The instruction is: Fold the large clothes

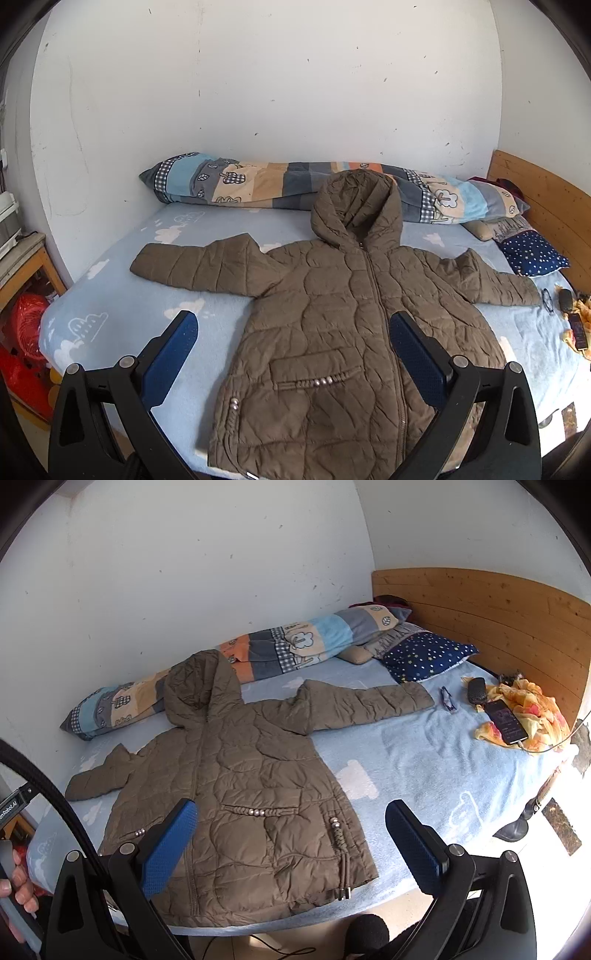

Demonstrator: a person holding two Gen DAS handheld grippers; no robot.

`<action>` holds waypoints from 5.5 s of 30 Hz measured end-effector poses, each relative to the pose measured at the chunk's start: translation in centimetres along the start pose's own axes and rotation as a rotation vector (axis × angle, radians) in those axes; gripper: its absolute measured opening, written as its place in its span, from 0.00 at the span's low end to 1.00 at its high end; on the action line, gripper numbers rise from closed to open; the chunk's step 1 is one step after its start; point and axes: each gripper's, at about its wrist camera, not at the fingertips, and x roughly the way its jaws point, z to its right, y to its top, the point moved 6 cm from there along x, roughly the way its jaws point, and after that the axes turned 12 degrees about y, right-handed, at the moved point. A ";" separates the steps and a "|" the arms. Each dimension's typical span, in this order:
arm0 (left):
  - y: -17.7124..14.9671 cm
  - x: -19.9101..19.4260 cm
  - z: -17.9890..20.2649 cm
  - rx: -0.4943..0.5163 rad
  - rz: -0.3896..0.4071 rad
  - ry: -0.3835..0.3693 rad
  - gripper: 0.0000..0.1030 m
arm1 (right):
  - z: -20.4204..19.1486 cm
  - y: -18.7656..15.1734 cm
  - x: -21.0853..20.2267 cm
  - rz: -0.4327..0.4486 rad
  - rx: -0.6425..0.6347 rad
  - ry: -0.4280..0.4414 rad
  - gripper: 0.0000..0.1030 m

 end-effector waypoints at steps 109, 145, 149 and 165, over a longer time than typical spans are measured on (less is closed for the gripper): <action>1.9 25.3 4.7 -0.054 -0.174 0.026 1.00 | -10.1 25.3 24.2 0.131 -0.091 0.497 0.18; 1.5 28.5 1.8 -0.234 -0.315 -0.022 1.00 | -21.3 3.4 43.3 -0.441 -0.119 0.705 0.49; 0.8 29.7 4.6 -0.206 -0.366 -0.087 1.00 | -14.6 8.2 40.4 -0.298 -0.027 0.566 0.53; -2.3 35.6 11.7 -0.003 -0.430 0.052 0.75 | 4.0 10.1 43.9 -0.257 0.051 0.127 0.27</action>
